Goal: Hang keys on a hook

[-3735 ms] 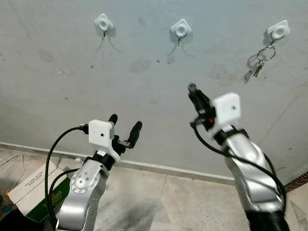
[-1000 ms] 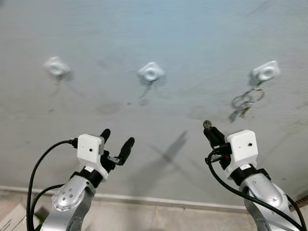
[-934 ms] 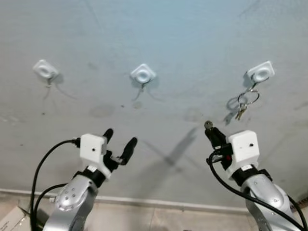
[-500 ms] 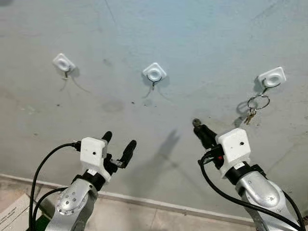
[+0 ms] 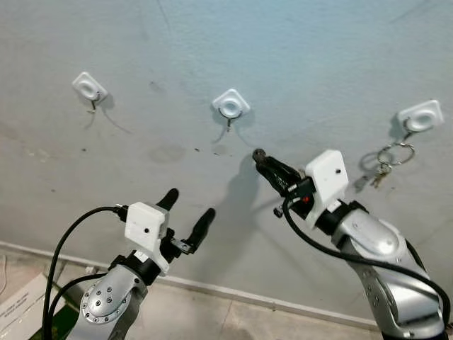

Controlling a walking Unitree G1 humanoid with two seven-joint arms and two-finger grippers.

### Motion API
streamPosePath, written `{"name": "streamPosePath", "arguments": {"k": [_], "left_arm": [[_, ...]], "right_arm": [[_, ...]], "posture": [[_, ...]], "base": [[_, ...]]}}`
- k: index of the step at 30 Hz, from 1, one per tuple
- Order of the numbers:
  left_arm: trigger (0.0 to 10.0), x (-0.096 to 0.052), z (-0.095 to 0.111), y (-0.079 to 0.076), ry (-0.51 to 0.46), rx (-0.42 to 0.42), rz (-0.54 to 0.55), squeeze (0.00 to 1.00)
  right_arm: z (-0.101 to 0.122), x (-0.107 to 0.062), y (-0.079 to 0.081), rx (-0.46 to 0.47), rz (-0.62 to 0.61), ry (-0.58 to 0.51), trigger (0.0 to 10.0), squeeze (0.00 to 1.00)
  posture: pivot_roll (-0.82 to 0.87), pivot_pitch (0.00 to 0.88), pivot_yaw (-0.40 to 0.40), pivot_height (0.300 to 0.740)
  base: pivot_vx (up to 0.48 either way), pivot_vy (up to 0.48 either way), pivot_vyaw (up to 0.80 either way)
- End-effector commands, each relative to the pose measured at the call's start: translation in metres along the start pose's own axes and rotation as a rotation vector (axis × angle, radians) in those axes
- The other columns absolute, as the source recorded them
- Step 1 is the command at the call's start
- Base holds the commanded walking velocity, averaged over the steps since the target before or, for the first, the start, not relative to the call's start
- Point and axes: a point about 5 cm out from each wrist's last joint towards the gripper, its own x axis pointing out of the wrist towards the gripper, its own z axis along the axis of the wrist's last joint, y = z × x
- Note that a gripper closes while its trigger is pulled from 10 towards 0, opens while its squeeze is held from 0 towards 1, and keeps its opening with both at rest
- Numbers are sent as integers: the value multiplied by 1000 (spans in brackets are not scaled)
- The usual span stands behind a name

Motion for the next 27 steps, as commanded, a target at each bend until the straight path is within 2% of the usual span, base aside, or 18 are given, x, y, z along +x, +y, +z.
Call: {"name": "streamPosePath", "arguments": {"k": [1,11,17,27], "left_arm": [[10000,0,10,-1,-37,19,-1,0],[10000,-2,23,-2,-97,66,22,0],[10000,-7,22,-4,-88,77,14,0],[10000,-11,29,-1,-112,66,34,0]], "right_arm": [[0,2,0,5,29,-1,10000,0],[-2,3,-1,-6,130,21,10000,0],[2,3,1,40,206,15,10000,0],[7,9,-10,172,274,-6,10000,0]], "posture": [[22,117,36,740],[27,118,23,740],[30,114,23,740],[53,115,14,740]], "base": [[0,0,0],[0,0,0],[0,0,0],[0,0,0]]}}
